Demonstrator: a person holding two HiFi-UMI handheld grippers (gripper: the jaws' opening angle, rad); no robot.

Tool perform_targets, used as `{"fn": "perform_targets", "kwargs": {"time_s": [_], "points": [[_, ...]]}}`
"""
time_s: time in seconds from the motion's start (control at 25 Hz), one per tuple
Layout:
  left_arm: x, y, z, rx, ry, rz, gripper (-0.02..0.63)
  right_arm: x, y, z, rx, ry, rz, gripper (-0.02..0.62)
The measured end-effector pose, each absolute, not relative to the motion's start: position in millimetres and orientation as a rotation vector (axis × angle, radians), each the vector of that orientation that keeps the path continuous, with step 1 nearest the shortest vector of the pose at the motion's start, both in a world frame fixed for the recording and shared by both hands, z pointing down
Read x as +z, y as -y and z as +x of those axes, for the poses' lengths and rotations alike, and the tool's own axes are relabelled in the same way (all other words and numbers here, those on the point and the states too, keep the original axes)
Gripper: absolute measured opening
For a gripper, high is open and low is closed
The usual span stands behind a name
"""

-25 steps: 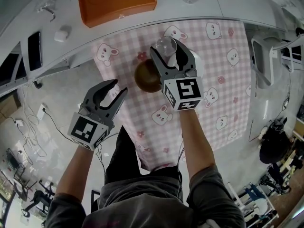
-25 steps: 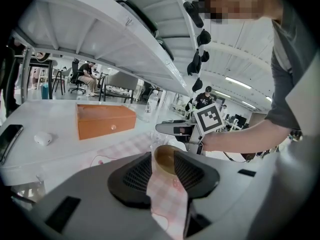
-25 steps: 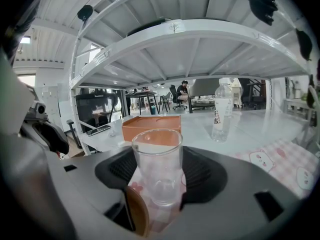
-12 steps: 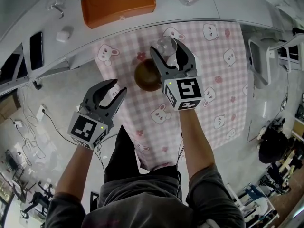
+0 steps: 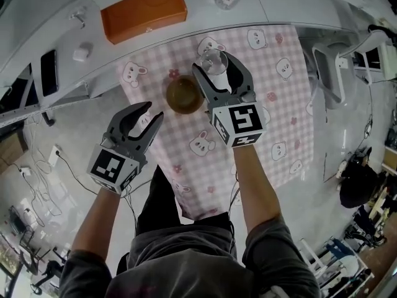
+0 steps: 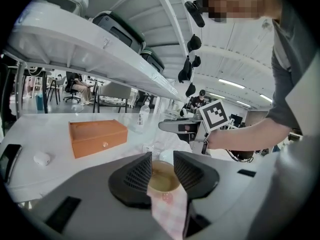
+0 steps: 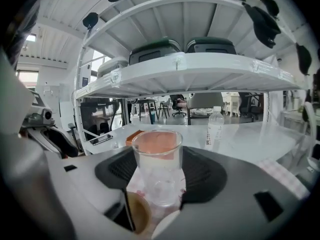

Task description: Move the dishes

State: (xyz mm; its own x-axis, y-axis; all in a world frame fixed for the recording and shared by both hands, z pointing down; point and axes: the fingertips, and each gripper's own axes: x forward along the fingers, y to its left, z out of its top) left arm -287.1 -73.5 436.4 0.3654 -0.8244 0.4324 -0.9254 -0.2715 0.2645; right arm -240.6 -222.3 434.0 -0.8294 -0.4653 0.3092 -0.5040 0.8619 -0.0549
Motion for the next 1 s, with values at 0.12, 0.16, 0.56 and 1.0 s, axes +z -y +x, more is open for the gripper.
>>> {"fn": "perform_targets", "kwargs": {"time_s": [0.12,0.16,0.56,1.0], "points": [[425.4,70.6,-276.4,0.293,1.502,2.187,0.13,419.6,215.2,-227.2,0.184,2.754,0.749,0.278],[421.4,69.2,-273.6,0.296,1.499,2.196,0.13,415.4,212.1,-223.0,0.183,2.753,0.756,0.278],[389.7,65.5,-238.1,0.321,1.436,2.283,0.126,388.5,187.1,-163.4,0.212,2.722,0.857,0.278],[384.9,67.7,-167.5,0.353,1.331,2.365,0.126,386.2,165.1,-61.2,0.254,2.649,1.007,0.278]]}}
